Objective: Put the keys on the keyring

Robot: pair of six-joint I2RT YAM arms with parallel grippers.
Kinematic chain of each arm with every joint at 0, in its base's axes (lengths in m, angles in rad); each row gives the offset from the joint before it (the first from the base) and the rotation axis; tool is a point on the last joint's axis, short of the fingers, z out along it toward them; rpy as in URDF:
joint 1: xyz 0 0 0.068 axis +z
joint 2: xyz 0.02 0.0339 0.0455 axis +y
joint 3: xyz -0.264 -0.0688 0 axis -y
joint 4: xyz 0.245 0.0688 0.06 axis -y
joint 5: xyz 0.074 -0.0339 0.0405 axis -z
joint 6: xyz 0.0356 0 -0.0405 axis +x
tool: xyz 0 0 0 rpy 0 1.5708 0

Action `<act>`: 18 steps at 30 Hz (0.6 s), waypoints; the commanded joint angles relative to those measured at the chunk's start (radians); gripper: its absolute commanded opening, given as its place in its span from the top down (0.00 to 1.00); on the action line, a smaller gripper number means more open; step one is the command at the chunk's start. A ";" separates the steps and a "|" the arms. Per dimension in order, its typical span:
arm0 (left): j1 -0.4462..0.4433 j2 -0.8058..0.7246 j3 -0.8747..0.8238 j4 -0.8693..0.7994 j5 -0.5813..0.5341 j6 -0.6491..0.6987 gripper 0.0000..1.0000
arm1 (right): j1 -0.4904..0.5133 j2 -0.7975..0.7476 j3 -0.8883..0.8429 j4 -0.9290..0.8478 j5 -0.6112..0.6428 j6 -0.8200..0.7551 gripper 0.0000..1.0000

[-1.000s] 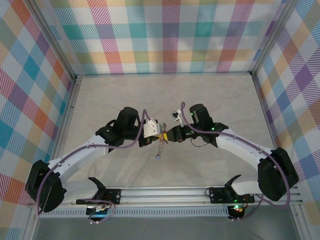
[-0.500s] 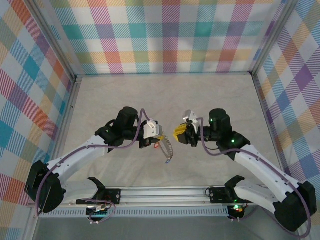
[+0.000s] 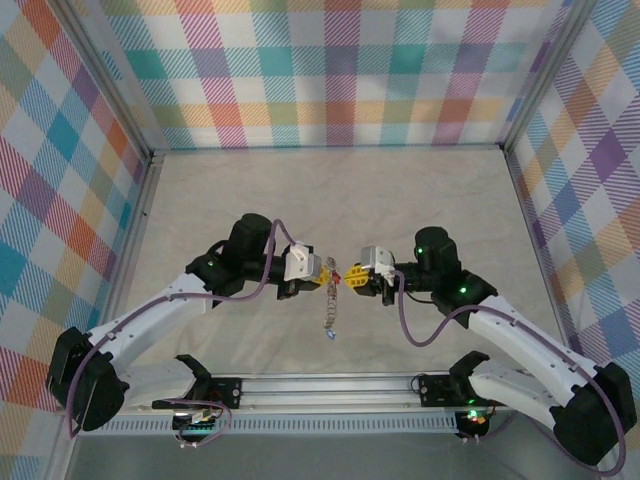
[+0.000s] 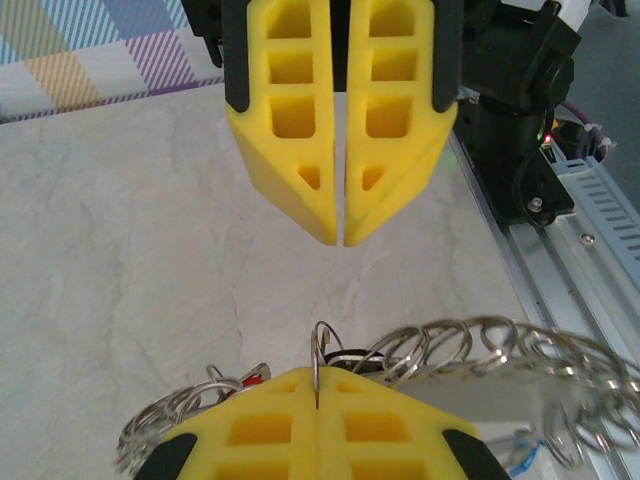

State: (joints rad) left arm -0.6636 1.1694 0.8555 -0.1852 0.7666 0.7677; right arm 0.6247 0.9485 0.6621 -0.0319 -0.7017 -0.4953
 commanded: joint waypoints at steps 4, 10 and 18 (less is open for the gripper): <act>0.001 -0.014 0.020 0.050 0.069 0.019 1.00 | 0.056 0.049 0.065 -0.044 -0.037 -0.089 0.89; 0.001 -0.022 0.012 0.067 0.109 0.015 1.00 | 0.067 0.100 0.067 -0.016 -0.014 -0.088 0.88; 0.001 -0.022 0.003 0.083 0.137 0.008 1.00 | 0.071 0.109 0.048 0.035 0.026 -0.071 0.84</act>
State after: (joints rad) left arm -0.6586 1.1694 0.8551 -0.1768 0.8116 0.7712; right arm 0.6891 1.0595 0.7025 -0.0410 -0.6971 -0.5529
